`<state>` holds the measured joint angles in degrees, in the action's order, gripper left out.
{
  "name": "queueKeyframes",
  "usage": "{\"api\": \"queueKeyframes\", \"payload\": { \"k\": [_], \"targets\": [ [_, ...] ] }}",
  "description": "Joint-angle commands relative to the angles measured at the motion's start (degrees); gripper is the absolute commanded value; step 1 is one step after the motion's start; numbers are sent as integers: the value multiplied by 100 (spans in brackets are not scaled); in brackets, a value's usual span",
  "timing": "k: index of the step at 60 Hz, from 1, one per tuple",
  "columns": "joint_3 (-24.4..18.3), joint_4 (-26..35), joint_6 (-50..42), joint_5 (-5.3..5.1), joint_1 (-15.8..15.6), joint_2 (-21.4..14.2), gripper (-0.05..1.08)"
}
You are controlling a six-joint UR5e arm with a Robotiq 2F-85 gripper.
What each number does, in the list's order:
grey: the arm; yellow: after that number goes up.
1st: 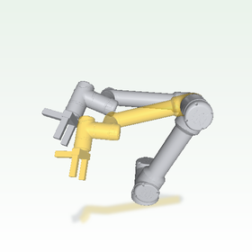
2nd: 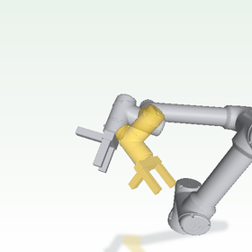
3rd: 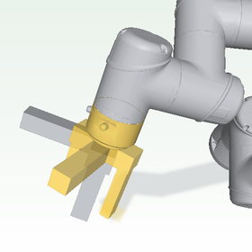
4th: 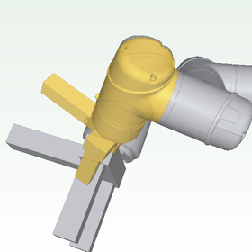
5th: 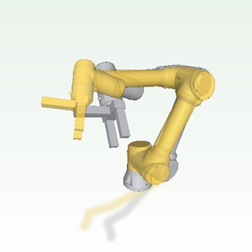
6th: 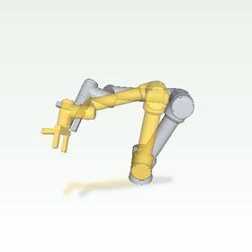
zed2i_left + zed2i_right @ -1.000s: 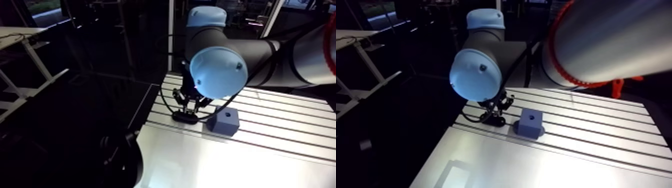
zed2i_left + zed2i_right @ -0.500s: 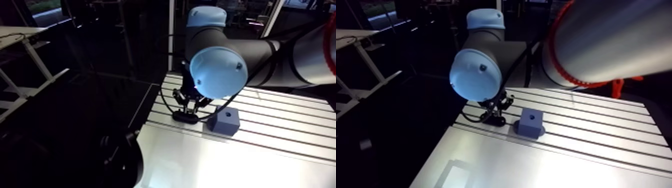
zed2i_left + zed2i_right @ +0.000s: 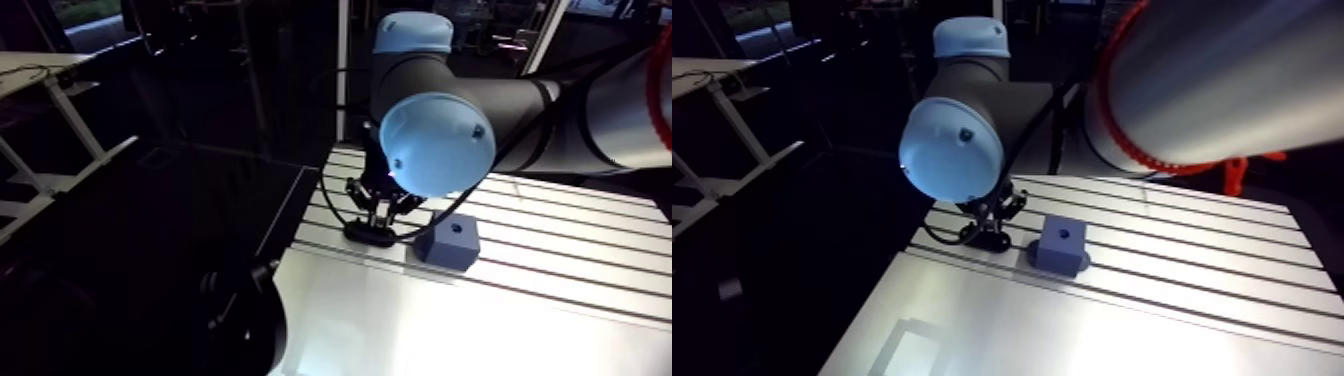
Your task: Pick up the M10 bolt and insert it into the hex recess until seated.
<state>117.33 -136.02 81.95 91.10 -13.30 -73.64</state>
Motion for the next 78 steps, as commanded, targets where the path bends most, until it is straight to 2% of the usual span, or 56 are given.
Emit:
{"api": "queueKeyframes", "payload": {
  "k": [1,22,45,58,62,64,78],
  "targets": [
    [-4,0,0,0,12,4,68],
    [-46,16,0,0,12,-4,70],
    [-246,318,9,0,38,-83,74],
    [-563,798,9,-41,29,-299,77],
    [-704,1058,9,-116,29,-345,80],
    [-844,1306,9,-196,37,-373,81],
    [-1215,1865,9,-185,135,-436,87]
  ]
}}
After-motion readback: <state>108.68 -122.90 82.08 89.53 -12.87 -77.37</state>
